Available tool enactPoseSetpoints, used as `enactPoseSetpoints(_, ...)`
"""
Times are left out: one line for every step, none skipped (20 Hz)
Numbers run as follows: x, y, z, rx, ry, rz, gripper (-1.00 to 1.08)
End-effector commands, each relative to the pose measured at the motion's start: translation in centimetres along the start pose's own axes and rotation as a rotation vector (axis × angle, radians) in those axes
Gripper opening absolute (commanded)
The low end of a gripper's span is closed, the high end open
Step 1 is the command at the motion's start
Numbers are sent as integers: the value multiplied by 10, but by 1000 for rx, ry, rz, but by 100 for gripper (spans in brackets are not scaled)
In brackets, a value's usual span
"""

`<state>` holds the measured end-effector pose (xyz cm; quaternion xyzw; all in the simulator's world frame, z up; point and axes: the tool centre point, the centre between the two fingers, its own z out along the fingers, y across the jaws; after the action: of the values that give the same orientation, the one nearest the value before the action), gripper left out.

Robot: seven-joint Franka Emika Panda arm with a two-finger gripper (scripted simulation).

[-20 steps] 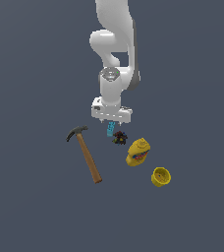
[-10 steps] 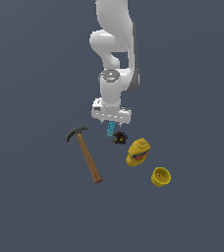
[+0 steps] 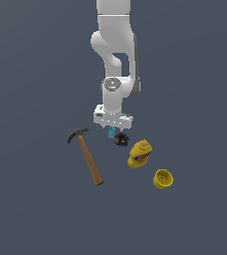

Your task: Pick up a designated object from a clutter of objects.

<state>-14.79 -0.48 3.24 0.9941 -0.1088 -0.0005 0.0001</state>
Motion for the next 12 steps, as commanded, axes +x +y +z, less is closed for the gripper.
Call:
enactPoseSetpoints(0, 0, 6, 0, 1, 0, 100)
enactPoseSetpoints(0, 0, 8, 0, 1, 0, 100)
enactPoseSetpoints(0, 0, 9, 0, 1, 0, 100)
enactPoseSetpoints(0, 0, 10, 0, 1, 0, 100)
enactPoseSetpoints(0, 0, 10, 0, 1, 0, 100)
enactPoseSetpoints(1, 0, 10, 0, 1, 0, 100)
enactPoseSetpoints(1, 0, 10, 0, 1, 0, 100)
enactPoseSetpoints(1, 0, 10, 0, 1, 0, -100)
enactPoseSetpoints(1, 0, 10, 0, 1, 0, -100)
enactPoseSetpoints(1, 0, 10, 0, 1, 0, -100)
enactPoseSetpoints(1, 0, 10, 0, 1, 0, -100)
enactPoseSetpoints(1, 0, 10, 0, 1, 0, -100)
